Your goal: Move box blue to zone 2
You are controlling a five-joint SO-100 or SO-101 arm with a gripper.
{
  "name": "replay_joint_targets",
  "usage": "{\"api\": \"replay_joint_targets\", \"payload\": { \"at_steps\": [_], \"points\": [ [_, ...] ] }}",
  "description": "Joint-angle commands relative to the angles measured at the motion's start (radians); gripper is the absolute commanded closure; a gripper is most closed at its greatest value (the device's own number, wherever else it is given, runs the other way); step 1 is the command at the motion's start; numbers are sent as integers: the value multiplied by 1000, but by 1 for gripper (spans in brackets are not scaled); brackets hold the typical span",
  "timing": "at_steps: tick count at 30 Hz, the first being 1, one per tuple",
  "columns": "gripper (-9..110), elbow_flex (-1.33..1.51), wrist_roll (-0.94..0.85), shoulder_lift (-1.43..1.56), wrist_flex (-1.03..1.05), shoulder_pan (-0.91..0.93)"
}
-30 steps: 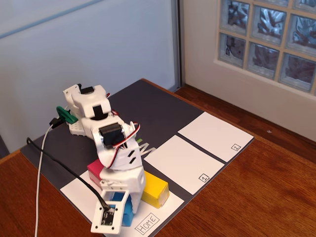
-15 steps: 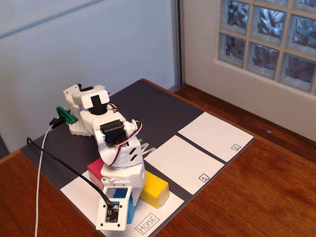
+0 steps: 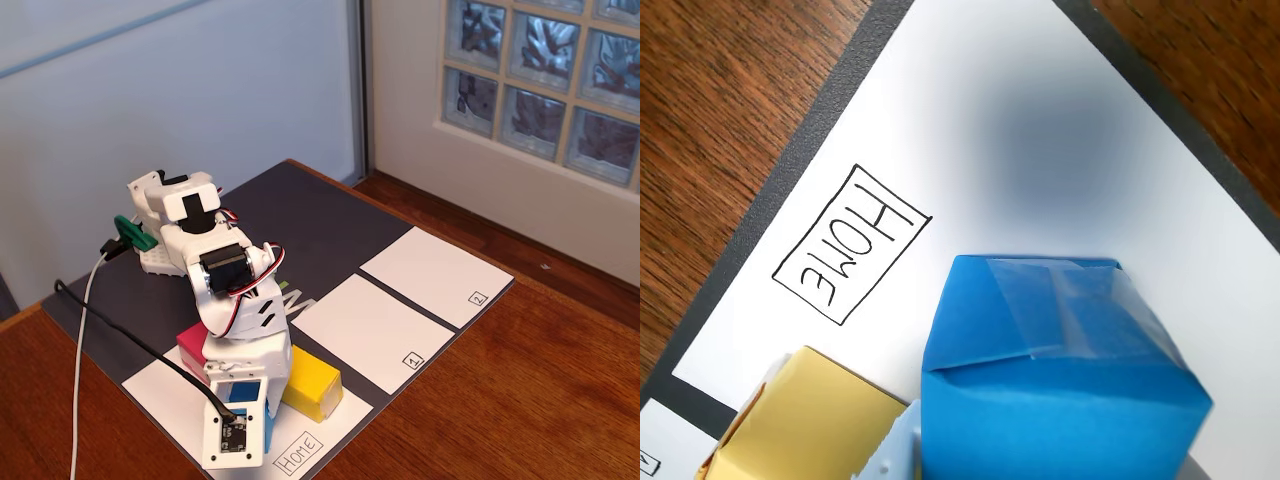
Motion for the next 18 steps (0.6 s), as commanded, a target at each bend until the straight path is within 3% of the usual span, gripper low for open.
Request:
{"api": "replay_joint_targets", "payload": {
  "at_steps": [1,18],
  "points": [
    [102,-31,-54,8,167,18],
    [102,26,-325,477,167,41]
  ]
}}
